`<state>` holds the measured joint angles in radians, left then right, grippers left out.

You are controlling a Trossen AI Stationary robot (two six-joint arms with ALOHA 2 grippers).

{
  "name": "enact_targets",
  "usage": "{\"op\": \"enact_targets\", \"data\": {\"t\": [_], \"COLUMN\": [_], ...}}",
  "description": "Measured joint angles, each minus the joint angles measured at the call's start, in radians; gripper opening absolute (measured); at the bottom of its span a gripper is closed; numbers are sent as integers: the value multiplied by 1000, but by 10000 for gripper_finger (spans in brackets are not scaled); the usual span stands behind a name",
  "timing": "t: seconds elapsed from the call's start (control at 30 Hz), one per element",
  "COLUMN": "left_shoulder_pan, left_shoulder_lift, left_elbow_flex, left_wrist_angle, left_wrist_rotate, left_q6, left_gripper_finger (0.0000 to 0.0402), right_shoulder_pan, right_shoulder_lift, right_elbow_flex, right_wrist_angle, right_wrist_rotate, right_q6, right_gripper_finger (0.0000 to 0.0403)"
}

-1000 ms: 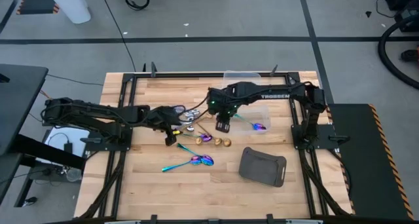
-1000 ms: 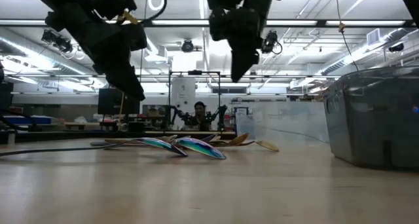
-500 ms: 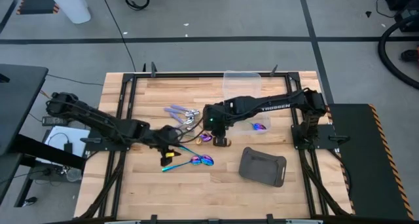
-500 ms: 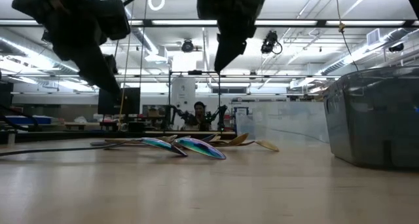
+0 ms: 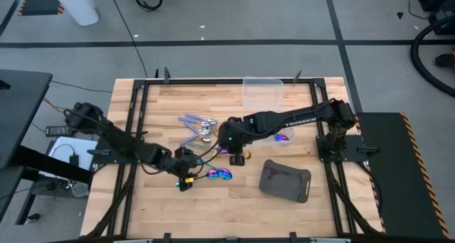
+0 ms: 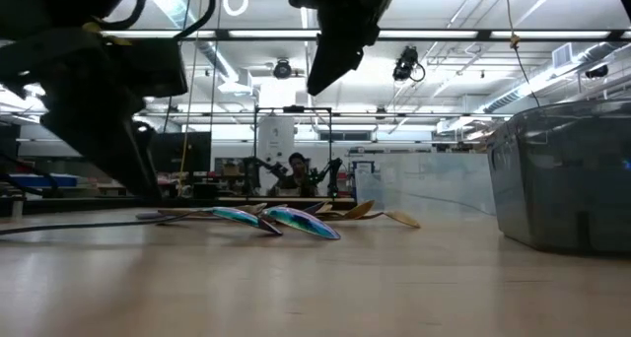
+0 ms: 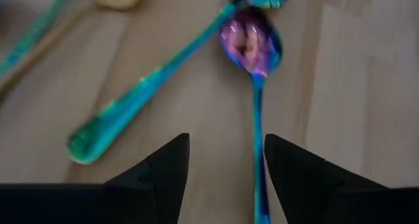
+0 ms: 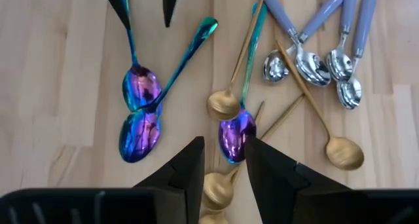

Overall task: Sort silverware by color (type)
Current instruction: Put the blue spoon into the bottom transparent bin

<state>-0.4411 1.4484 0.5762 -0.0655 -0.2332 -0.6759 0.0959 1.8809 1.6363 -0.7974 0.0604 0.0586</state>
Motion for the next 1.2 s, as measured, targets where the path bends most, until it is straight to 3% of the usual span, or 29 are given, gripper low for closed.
{"op": "enact_targets", "data": {"t": [0.17, 0.47, 0.73, 1.2], "left_shoulder_pan": [-62, -179, -211, -214], "left_shoulder_lift": [12, 68, 193, 205], "left_elbow_flex": [0, 5, 119, 125], "left_wrist_angle": [-2, -15, -164, -206], "left_wrist_rotate": [-12, -163, -217, -189], "left_q6": [-20, -73, -79, -117], "left_gripper_finger": [208, 208, 203, 44], "right_shoulder_pan": [6, 7, 7, 38], "right_shoulder_lift": [0, -1, -1, -2], "right_elbow_flex": [0, 0, 0, 0], "right_wrist_angle": [-13, -13, -12, -12], "right_wrist_rotate": [0, 3, 3, 2], "right_q6": [0, 1, 2, 1], "right_gripper_finger": [121, 121, 121, 121]}}
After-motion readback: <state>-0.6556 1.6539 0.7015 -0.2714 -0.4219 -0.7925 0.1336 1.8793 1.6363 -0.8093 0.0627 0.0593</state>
